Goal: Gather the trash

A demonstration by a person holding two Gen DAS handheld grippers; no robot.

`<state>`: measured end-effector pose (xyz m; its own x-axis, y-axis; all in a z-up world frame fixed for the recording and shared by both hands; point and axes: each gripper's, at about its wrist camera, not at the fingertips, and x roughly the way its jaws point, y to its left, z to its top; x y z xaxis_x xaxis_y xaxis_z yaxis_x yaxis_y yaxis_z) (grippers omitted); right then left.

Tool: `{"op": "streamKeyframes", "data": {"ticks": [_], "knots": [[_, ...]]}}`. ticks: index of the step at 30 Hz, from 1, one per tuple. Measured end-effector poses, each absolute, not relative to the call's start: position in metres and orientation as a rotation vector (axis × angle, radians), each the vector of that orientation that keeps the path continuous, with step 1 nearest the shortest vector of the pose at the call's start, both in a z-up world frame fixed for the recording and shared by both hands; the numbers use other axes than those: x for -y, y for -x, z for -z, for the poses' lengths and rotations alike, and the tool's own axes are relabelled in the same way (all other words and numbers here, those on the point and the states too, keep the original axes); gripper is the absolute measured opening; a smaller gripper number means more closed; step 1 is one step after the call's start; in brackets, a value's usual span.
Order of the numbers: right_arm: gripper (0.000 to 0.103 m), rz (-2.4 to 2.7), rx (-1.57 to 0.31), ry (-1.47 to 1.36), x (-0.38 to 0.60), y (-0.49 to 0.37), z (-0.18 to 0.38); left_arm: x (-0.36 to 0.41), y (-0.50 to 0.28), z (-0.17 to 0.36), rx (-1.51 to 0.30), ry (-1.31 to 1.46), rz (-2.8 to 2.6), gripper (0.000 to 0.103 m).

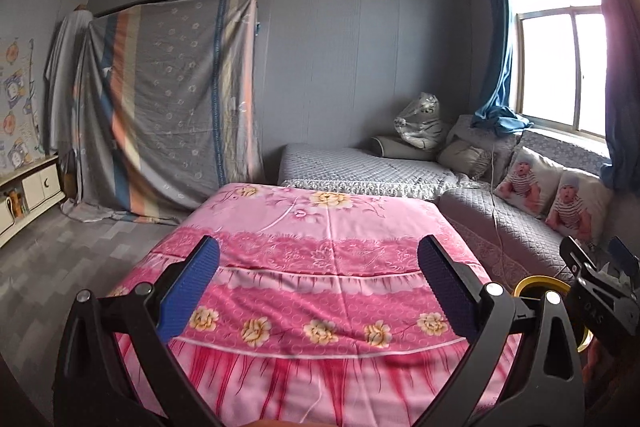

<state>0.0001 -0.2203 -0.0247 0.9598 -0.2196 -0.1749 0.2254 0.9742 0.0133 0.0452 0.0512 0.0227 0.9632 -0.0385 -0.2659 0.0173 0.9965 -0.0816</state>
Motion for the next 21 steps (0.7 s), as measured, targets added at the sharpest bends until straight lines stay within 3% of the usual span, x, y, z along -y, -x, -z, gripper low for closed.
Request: {"op": "streamKeyframes", "data": {"ticks": [21], "knots": [[0.095,0.258,-0.199,-0.045,0.222,0.009,0.039,-0.047,-0.030,-0.016,-0.269,0.108,0.032,0.095]]}}
